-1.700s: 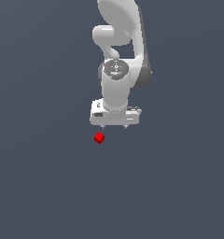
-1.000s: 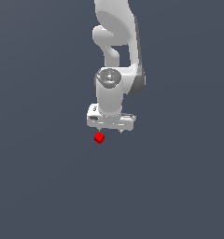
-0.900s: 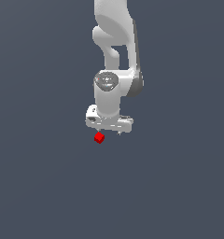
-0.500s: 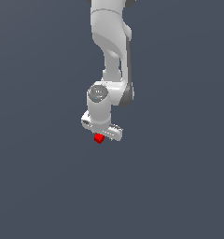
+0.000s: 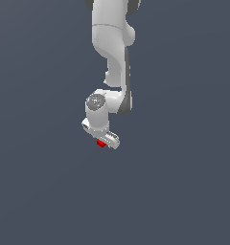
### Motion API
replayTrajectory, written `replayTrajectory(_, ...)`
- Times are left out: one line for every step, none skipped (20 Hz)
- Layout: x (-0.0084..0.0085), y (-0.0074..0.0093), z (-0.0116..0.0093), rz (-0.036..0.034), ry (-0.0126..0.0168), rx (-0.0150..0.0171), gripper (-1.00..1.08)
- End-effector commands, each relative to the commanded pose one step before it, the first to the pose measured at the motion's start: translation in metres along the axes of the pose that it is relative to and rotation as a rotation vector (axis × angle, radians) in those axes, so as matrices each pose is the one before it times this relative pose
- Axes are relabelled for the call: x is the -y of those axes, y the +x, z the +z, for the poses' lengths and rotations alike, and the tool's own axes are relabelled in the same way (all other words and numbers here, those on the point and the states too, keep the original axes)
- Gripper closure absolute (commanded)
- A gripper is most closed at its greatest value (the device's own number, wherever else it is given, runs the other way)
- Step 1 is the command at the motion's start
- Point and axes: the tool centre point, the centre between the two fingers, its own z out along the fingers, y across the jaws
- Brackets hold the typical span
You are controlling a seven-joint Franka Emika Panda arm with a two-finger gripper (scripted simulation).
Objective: Pick up the red cube and move it to a goal position.
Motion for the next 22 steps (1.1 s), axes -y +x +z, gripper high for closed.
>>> replayTrajectory(-0.00107,0.00037,0.00223,0.01227,0.00122,-0.00172,-0.92)
replayTrajectory(0.00000,0.00000,0.00000,0.00000,0.00000,0.00000,1.08)
replayTrajectory(0.00000,0.00000,0.00000,0.00000,0.00000,0.00000,1.08)
replayTrajectory(0.00000,0.00000,0.00000,0.00000,0.00000,0.00000,1.08)
replayTrajectory(0.00000,0.00000,0.00000,0.00000,0.00000,0.00000,1.08)
replayTrajectory(0.00000,0.00000,0.00000,0.00000,0.00000,0.00000,1.08)
replayTrajectory(0.00000,0.00000,0.00000,0.00000,0.00000,0.00000,1.08)
replayTrajectory(0.00000,0.00000,0.00000,0.00000,0.00000,0.00000,1.08)
replayTrajectory(0.00000,0.00000,0.00000,0.00000,0.00000,0.00000,1.08)
replayTrajectory(0.00000,0.00000,0.00000,0.00000,0.00000,0.00000,1.08)
replayTrajectory(0.00000,0.00000,0.00000,0.00000,0.00000,0.00000,1.08)
replayTrajectory(0.00054,-0.00023,-0.00039,-0.00088,0.00043,0.00000,1.08)
replayTrajectory(0.00014,0.00011,-0.00023,0.00000,0.00000,0.00000,1.08)
replayTrajectory(0.00043,0.00034,-0.00068,0.00000,0.00000,0.00000,1.08)
replayTrajectory(0.00072,0.00057,-0.00113,0.00000,0.00000,0.00000,1.08)
replayTrajectory(0.00101,0.00080,-0.00158,0.00000,0.00000,0.00000,1.08)
replayTrajectory(0.00130,0.00103,-0.00203,0.00000,0.00000,0.00000,1.08)
replayTrajectory(0.00159,0.00125,-0.00248,0.00000,0.00000,0.00000,1.08)
replayTrajectory(0.00188,0.00148,-0.00292,0.00000,0.00000,0.00000,1.08)
replayTrajectory(0.00216,0.00171,-0.00337,0.00000,0.00000,0.00000,1.08)
replayTrajectory(0.00245,0.00194,-0.00380,0.00000,0.00000,0.00000,1.08)
replayTrajectory(0.00273,0.00218,-0.00424,0.00000,0.00000,0.00000,1.08)
